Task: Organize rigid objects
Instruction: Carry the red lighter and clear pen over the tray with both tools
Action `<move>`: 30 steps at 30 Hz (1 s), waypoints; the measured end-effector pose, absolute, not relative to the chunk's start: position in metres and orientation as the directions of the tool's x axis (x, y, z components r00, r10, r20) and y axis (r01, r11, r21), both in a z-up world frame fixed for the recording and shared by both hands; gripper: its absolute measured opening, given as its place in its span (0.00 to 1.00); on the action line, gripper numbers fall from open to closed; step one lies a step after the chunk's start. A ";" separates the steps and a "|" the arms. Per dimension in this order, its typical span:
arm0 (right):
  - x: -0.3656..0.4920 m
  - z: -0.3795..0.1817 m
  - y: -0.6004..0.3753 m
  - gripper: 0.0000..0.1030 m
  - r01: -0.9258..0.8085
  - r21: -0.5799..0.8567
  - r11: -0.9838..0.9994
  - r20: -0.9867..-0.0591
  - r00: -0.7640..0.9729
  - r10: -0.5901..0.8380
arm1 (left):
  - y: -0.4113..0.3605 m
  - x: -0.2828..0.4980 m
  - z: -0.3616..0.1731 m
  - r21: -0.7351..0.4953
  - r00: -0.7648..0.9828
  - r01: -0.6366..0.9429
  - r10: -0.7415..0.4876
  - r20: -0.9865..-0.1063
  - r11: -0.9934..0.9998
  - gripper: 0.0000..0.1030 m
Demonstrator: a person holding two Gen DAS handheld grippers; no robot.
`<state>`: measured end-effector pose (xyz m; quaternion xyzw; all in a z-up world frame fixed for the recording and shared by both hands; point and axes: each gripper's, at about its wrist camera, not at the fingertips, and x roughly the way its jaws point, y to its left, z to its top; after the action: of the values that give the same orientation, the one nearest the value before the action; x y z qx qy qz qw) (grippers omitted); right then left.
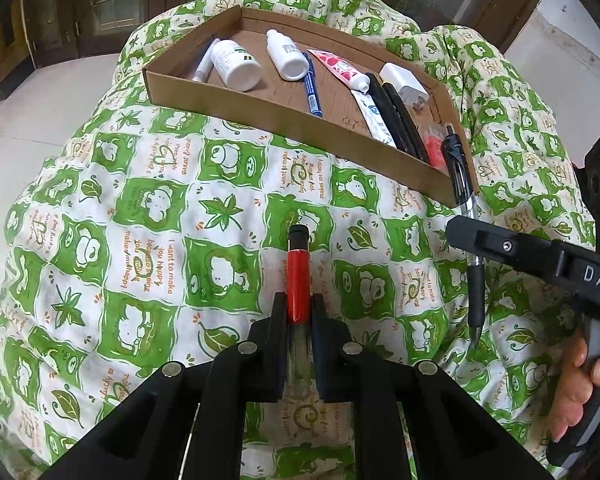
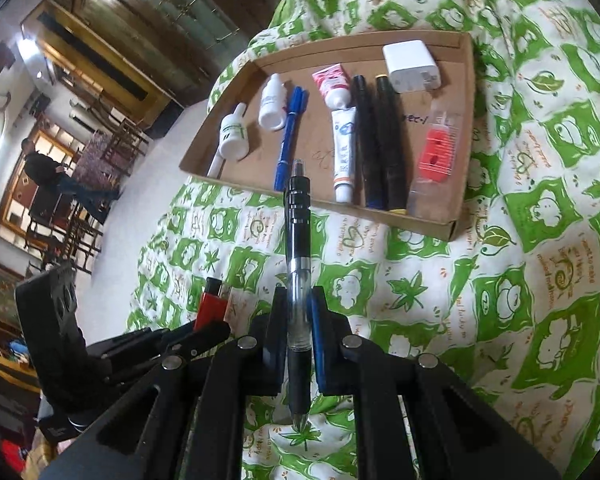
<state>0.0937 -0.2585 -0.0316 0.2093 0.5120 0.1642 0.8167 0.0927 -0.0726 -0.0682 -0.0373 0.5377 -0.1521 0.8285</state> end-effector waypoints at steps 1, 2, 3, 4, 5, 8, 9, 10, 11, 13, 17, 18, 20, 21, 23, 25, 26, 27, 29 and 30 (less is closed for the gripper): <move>0.093 -0.031 -0.261 0.10 -0.053 0.513 0.857 -0.765 0.423 0.485 | -0.072 0.093 -0.068 -0.224 0.376 0.212 -0.291 -0.880 0.951 0.10; 0.093 -0.030 -0.261 0.10 -0.053 0.514 0.856 -0.764 0.426 0.485 | -0.072 0.093 -0.068 -0.225 0.376 0.212 -0.291 -0.880 0.951 0.10; 0.092 -0.029 -0.262 0.10 -0.053 0.516 0.855 -0.761 0.429 0.486 | -0.072 0.093 -0.068 -0.225 0.375 0.211 -0.291 -0.880 0.951 0.10; 0.092 -0.027 -0.265 0.10 -0.053 0.517 0.854 -0.758 0.435 0.486 | -0.072 0.093 -0.068 -0.223 0.375 0.211 -0.290 -0.880 0.952 0.10; 0.093 -0.025 -0.266 0.10 -0.051 0.518 0.854 -0.755 0.441 0.484 | -0.072 0.093 -0.067 -0.222 0.375 0.211 -0.288 -0.881 0.952 0.10; 0.093 -0.020 -0.280 0.10 -0.031 0.524 0.851 -0.745 0.467 0.476 | -0.072 0.093 -0.067 -0.221 0.374 0.210 -0.287 -0.882 0.952 0.10; 0.094 -0.018 -0.286 0.10 -0.019 0.533 0.846 -0.739 0.477 0.476 | -0.072 0.093 -0.067 -0.222 0.374 0.210 -0.288 -0.882 0.952 0.10; 0.095 -0.016 -0.291 0.10 -0.006 0.540 0.842 -0.734 0.486 0.474 | -0.072 0.093 -0.067 -0.224 0.374 0.210 -0.290 -0.881 0.952 0.10; 0.096 -0.014 -0.298 0.10 0.008 0.546 0.838 -0.729 0.497 0.471 | -0.072 0.093 -0.067 -0.226 0.377 0.211 -0.293 -0.879 0.951 0.10; 0.097 -0.009 -0.312 0.10 0.034 0.555 0.831 -0.719 0.523 0.459 | -0.072 0.092 -0.066 -0.232 0.380 0.214 -0.300 -0.875 0.949 0.10; 0.099 -0.005 -0.341 0.10 0.097 0.580 0.809 -0.702 0.563 0.436 | -0.071 0.093 -0.063 -0.250 0.379 0.221 -0.319 -0.869 0.943 0.10; 0.101 -0.005 -0.346 0.10 0.110 0.587 0.802 -0.701 0.565 0.435 | -0.072 0.093 -0.062 -0.252 0.380 0.222 -0.322 -0.867 0.942 0.10; 0.104 -0.006 -0.349 0.10 0.120 0.591 0.797 -0.702 0.563 0.436 | -0.072 0.096 -0.057 -0.255 0.385 0.229 -0.328 -0.863 0.940 0.10; 0.107 -0.007 -0.348 0.10 0.120 0.590 0.799 -0.704 0.560 0.436 | -0.073 0.098 -0.055 -0.255 0.389 0.234 -0.331 -0.860 0.938 0.10; 0.113 -0.005 -0.344 0.10 0.111 0.571 0.813 -0.712 0.560 0.423 | -0.074 0.104 -0.047 -0.256 0.401 0.240 -0.336 -0.852 0.936 0.10; 0.121 -0.004 -0.341 0.10 0.101 0.546 0.832 -0.721 0.562 0.405 | -0.074 0.113 -0.040 -0.265 0.411 0.238 -0.344 -0.844 0.934 0.10; 0.125 -0.004 -0.340 0.10 0.099 0.536 0.838 -0.725 0.562 0.398 | -0.073 0.118 -0.037 -0.272 0.415 0.235 -0.350 -0.840 0.933 0.10; 0.128 -0.004 -0.341 0.10 0.099 0.531 0.841 -0.728 0.561 0.394 | -0.072 0.123 -0.034 -0.277 0.418 0.233 -0.353 -0.837 0.932 0.10; 0.137 -0.005 -0.344 0.10 0.107 0.527 0.843 -0.732 0.561 0.386 | -0.071 0.136 -0.026 -0.277 0.429 0.228 -0.352 -0.832 0.933 0.10; 0.140 -0.007 -0.345 0.10 0.112 0.526 0.843 -0.734 0.561 0.383 | -0.070 0.143 -0.023 -0.278 0.433 0.226 -0.352 -0.830 0.934 0.10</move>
<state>0.1403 -0.3446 -0.0065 0.2684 0.4614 0.0805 0.8418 0.1426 -0.0700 -0.0230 -0.0623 0.5044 -0.1713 0.8440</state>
